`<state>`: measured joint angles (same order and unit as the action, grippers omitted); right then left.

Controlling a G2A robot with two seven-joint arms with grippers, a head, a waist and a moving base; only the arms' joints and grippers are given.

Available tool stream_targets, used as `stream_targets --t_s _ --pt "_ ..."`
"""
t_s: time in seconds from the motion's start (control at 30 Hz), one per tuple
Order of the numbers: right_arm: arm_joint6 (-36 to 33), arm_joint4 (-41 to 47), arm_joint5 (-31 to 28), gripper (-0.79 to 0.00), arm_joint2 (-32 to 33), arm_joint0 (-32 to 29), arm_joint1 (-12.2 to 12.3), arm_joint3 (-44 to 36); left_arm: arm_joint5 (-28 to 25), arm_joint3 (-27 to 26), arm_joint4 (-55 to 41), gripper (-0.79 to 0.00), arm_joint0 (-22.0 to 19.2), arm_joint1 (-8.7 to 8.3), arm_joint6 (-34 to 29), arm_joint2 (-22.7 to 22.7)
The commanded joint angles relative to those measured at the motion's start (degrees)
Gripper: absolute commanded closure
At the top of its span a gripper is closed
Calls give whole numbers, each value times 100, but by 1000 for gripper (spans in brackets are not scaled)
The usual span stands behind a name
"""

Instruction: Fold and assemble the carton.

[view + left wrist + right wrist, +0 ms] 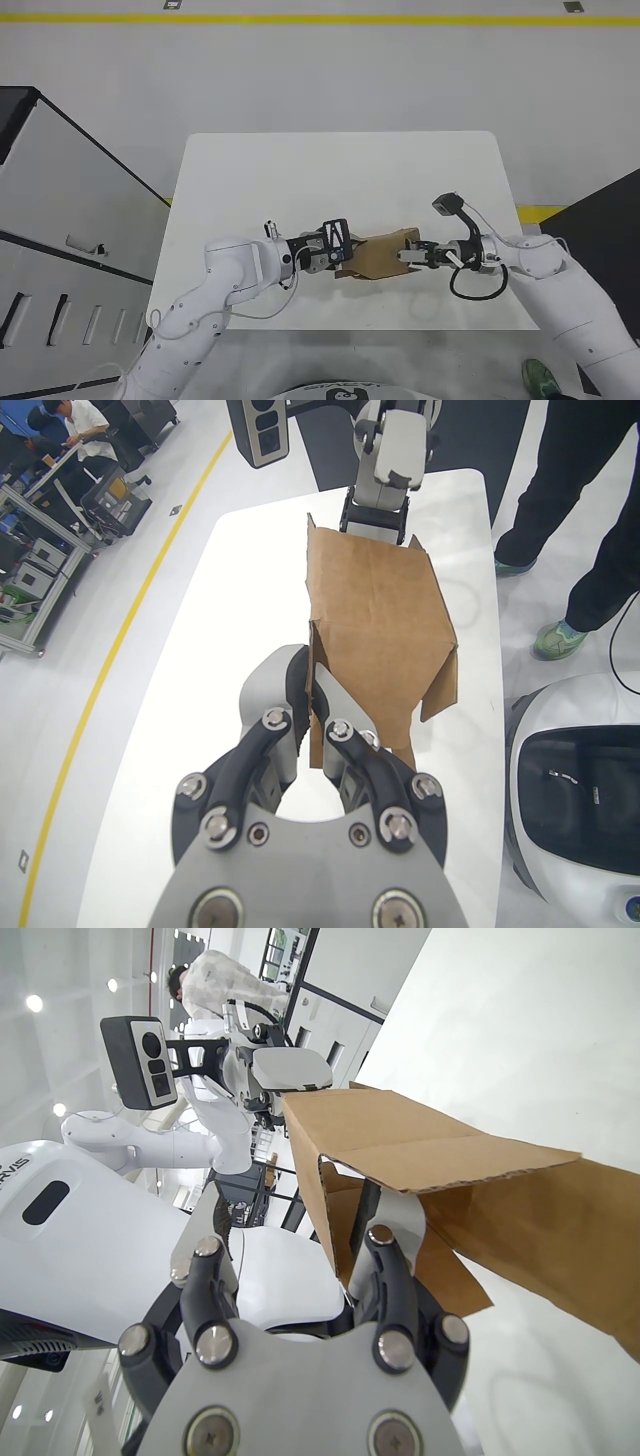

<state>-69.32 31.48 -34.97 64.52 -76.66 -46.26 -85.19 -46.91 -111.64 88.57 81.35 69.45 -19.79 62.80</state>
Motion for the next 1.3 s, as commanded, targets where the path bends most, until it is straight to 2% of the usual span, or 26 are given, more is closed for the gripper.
stream_targets --t_s 0.0,0.17,0.23,0.27,0.63,0.67,0.7,0.97,1.27 --pt "9 -9 -9 -403 -48 24 1 -7 25 16 -20 0 -10 -7 -1 -13" --pt "31 1 -31 -305 -150 91 8 13 53 22 -58 0 -31 -28 -4 -39" --pt "40 -3 -40 -172 -181 114 12 30 62 21 -66 0 -36 -37 -6 -47" --pt "46 -1 -46 0 -195 124 15 37 66 19 -70 0 -36 -42 -6 -50" --pt "94 73 -94 0 -331 178 35 95 139 4 -138 -3 -5 -94 9 -79" --pt "91 83 -91 0 -342 180 37 96 143 0 -146 -302 -5 -99 11 -84" --pt "90 96 -90 0 -353 184 39 92 148 -4 -150 -785 -5 -103 8 -88" --pt "111 202 -111 0 -403 180 66 95 285 -82 -231 -785 21 -140 36 -46" --pt "184 379 -184 0 -309 111 130 115 442 -272 -270 -785 187 -215 84 226"
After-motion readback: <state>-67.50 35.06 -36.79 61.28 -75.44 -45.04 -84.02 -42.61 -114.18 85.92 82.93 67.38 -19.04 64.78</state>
